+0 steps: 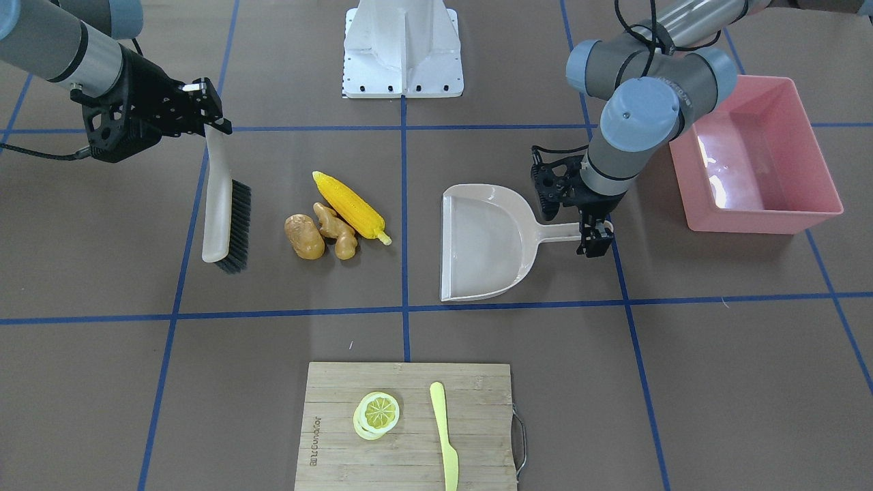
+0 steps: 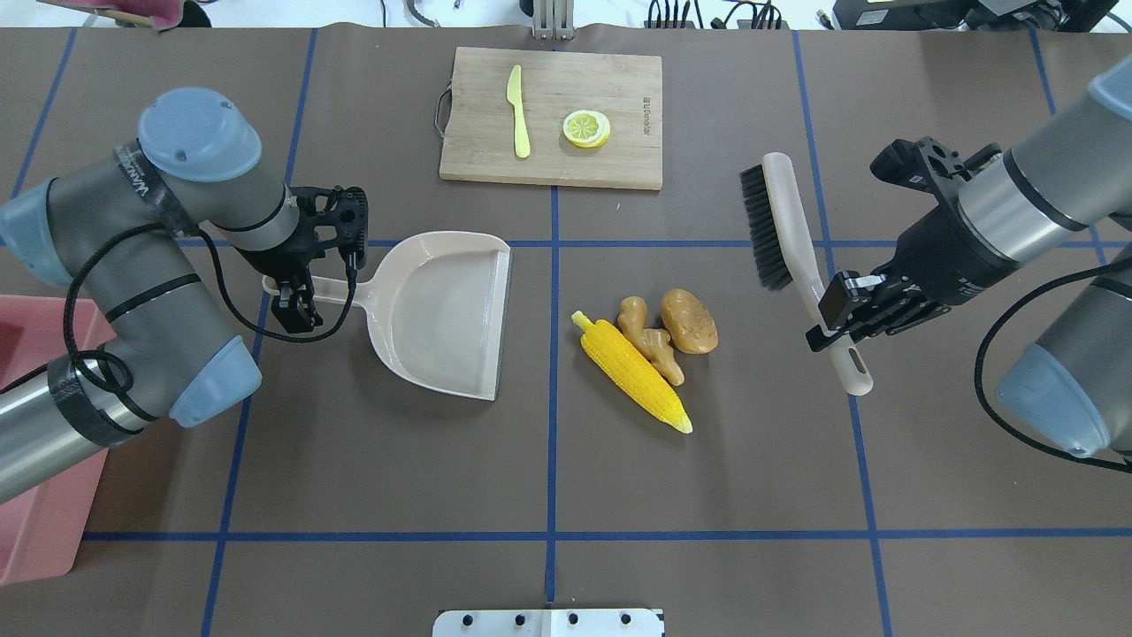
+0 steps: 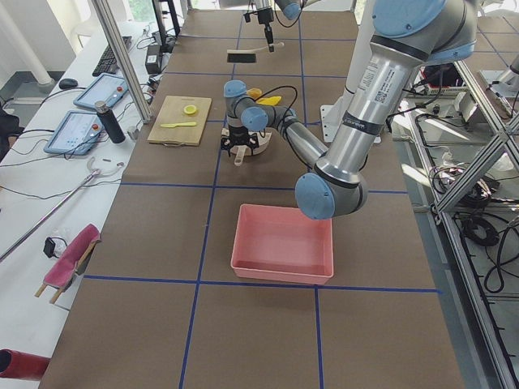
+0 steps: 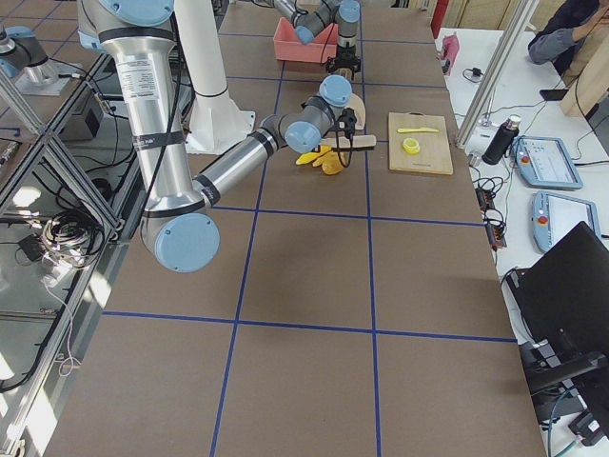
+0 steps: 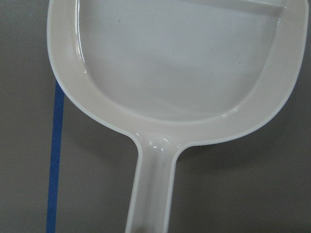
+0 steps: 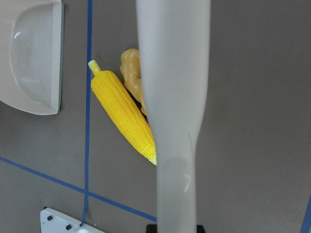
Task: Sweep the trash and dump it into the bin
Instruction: 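Move the brush with the right gripper toward the corn and potatoes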
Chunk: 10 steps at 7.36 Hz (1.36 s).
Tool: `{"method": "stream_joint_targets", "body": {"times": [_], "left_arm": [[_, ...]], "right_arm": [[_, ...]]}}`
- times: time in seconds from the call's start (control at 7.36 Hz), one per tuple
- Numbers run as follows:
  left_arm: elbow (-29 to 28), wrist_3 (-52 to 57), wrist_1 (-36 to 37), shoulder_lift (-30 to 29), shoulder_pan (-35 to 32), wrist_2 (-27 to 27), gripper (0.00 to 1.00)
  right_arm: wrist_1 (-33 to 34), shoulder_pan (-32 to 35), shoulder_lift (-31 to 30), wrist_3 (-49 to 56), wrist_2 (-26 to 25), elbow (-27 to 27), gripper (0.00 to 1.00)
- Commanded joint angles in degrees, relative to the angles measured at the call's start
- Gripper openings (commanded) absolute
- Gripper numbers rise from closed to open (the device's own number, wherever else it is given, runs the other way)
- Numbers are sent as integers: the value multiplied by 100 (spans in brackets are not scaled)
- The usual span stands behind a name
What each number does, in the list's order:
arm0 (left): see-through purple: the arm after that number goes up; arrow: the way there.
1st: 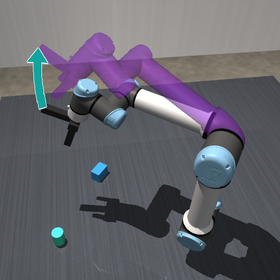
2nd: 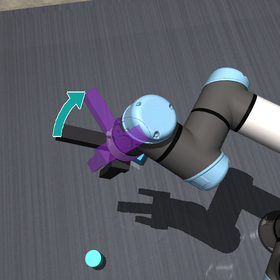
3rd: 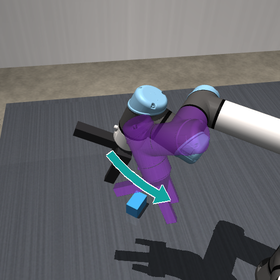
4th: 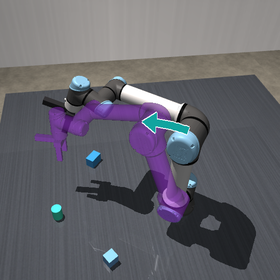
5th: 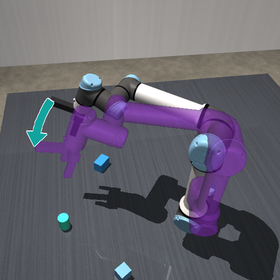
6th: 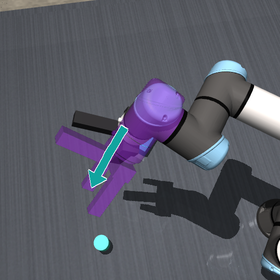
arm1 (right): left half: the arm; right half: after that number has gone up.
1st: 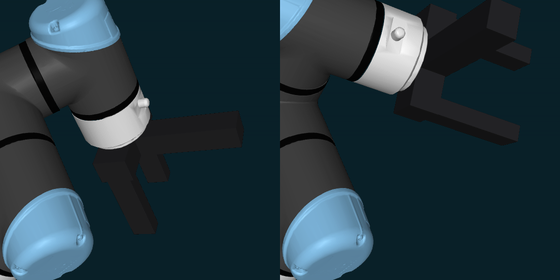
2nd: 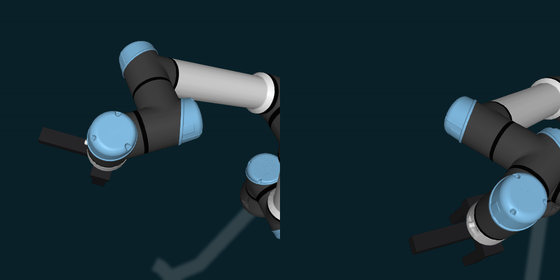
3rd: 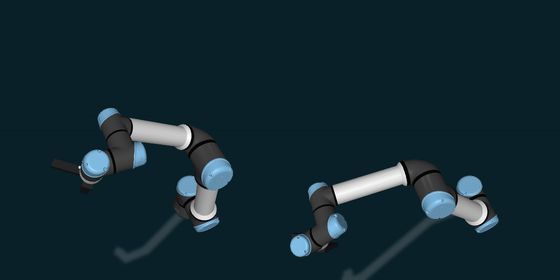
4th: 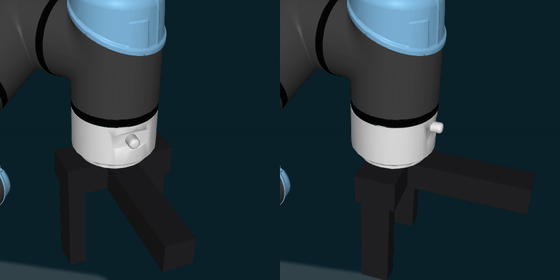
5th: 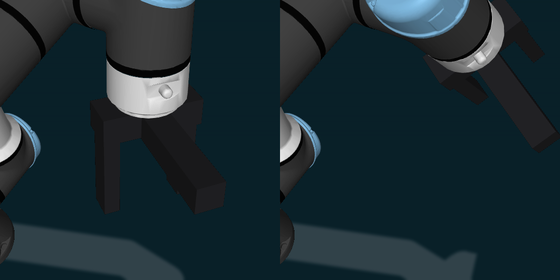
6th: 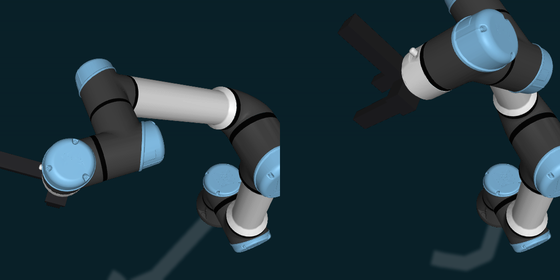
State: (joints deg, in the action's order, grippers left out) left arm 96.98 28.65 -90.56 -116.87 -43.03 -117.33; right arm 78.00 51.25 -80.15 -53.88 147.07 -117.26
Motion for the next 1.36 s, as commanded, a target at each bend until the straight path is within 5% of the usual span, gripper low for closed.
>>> {"method": "stream_joint_targets", "body": {"times": [0.0,0.68,0.95,1.09,1.22], "left_arm": [[-83,-9,-76,-12,32,0,99],[-91,-17,-76,94,58,-35,96],[-118,-17,-94,103,58,-44,43],[-109,-9,-94,103,58,-53,2],[-74,9,-94,94,58,-53,0]], "right_arm": [[-842,-10,-498,-149,85,70,0],[-4681,-307,-634,-2262,472,1993,0],[-5530,-781,-598,-2469,52,2312,0],[-5576,-949,-459,-2469,-98,2313,0],[-5576,-1029,-457,-2469,-108,2305,0]]}}
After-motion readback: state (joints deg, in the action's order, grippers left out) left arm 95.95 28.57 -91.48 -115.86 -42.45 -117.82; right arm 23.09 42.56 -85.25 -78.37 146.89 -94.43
